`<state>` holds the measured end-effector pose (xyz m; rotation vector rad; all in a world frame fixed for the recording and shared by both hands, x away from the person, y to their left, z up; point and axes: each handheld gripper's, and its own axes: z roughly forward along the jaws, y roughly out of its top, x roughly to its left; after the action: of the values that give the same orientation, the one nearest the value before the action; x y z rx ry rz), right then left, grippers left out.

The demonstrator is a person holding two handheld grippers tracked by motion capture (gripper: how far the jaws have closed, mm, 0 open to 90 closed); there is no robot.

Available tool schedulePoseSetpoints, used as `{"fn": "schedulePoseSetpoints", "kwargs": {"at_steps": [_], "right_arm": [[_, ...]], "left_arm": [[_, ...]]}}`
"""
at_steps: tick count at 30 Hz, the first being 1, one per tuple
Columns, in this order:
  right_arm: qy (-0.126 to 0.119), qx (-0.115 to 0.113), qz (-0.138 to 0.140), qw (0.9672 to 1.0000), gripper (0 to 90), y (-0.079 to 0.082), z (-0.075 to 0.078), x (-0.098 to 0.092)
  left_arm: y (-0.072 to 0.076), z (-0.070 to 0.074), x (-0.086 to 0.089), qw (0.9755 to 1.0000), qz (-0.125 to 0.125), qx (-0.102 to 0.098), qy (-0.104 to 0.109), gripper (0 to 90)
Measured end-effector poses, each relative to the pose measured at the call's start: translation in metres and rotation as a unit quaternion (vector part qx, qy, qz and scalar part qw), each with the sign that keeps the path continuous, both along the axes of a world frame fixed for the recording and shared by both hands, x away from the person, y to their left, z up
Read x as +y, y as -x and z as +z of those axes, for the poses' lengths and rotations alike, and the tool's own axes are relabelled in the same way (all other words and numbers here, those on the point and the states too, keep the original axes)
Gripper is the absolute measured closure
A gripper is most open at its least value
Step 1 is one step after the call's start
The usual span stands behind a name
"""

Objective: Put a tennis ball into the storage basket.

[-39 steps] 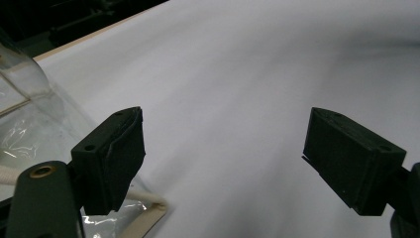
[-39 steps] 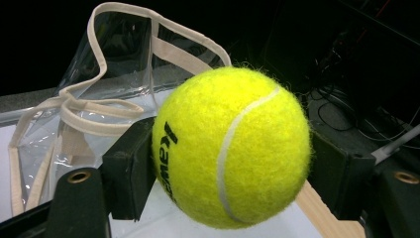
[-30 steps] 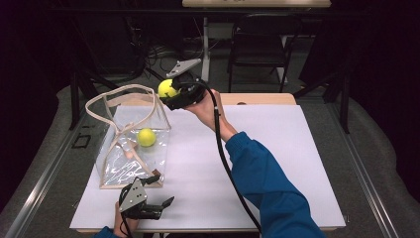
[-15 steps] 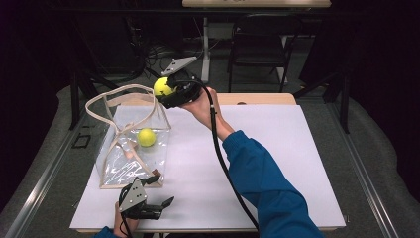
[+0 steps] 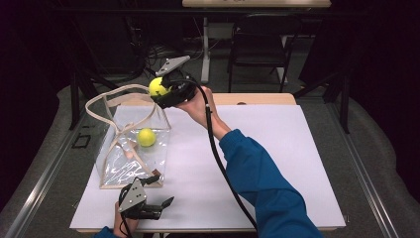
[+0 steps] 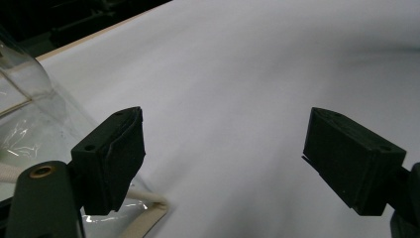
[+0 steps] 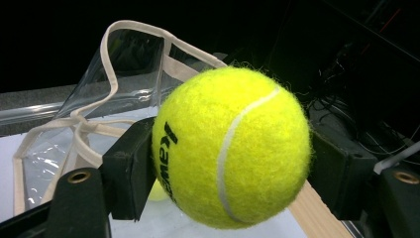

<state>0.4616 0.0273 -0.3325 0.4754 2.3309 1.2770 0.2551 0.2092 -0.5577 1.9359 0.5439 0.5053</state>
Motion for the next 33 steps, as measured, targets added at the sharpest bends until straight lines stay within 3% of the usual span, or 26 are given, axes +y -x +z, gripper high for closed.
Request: {"fn": "schedulePoseSetpoints", "kwargs": {"at_steps": [33], "right_arm": [[0.007,-0.004,0.012,0.9999,26.7,-0.003,0.003,0.026]], "left_arm": [[0.000,0.000,0.000,1.0000,0.000,-0.001,0.002,16.0]]}}
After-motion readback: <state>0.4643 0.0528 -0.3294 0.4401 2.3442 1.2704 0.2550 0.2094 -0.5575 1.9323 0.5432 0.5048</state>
